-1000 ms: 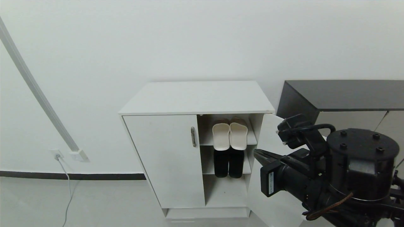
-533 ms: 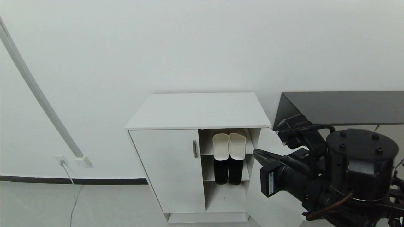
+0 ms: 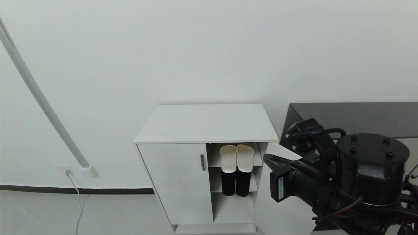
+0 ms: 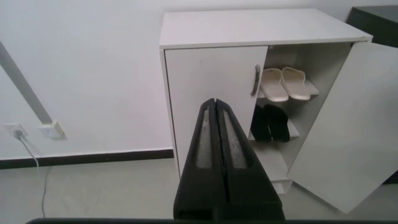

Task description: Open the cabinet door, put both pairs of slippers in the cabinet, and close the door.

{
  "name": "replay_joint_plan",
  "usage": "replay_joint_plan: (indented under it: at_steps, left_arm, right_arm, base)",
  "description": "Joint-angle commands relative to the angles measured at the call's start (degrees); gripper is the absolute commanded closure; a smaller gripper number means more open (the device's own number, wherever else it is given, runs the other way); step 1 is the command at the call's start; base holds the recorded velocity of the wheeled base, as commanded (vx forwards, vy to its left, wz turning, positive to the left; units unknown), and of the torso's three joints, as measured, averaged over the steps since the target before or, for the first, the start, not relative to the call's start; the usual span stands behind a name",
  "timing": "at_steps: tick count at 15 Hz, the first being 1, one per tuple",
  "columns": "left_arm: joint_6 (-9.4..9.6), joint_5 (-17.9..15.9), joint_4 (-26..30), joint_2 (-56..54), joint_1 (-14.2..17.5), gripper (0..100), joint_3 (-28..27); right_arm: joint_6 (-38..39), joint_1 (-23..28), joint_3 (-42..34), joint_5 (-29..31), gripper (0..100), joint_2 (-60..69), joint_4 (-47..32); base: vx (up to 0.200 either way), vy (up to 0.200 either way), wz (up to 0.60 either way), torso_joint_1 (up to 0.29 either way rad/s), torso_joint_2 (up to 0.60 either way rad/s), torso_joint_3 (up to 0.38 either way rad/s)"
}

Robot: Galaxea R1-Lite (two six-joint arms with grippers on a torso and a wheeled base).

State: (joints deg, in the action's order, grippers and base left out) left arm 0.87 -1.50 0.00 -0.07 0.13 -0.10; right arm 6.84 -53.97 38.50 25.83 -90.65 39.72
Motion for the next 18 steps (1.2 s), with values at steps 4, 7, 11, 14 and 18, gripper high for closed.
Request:
replay_joint_plan:
  at_steps: [4,7,11,14,18]
  left_arm:
    - [0.01,0.0,0.0,0.1,0.0,100,0.0]
    - [0.1,0.0,0.0,0.1,0.0,100,0.0]
    - [0.01,0.0,0.0,0.1,0.0,100,0.0]
    - [0.01,0.0,0.0,0.1,0.0,100,0.0]
    - [0.01,0.0,0.0,0.1,0.0,100,0.0]
  right_arm:
    - [0.0,0.0,0.0,-0.2,100,-0.2,0.0]
    - [-0.1,0.4,-0.1,-0.5,100,-0.6,-0.2]
    - [-0.1,0.8,-0.1,-0.5,100,-0.9,-0.1]
    - [-0.1,1.3,0.0,-0.5,100,-1.1,0.0]
    - [-0.1,1.7,0.0,-0.5,100,-1.5,0.0]
  base:
    - [0.0,0.0,0.0,0.041,-0.08,-0.046]
    - [0.0,0.0,-0.2,0.001,0.0,-0.001]
    - [0.0,0.0,-0.6,0.001,0.0,0.004]
    - [0.0,0.0,-0.4,0.008,0.0,-0.002]
    - [0.0,0.0,0.0,0.0,0.0,0.0]
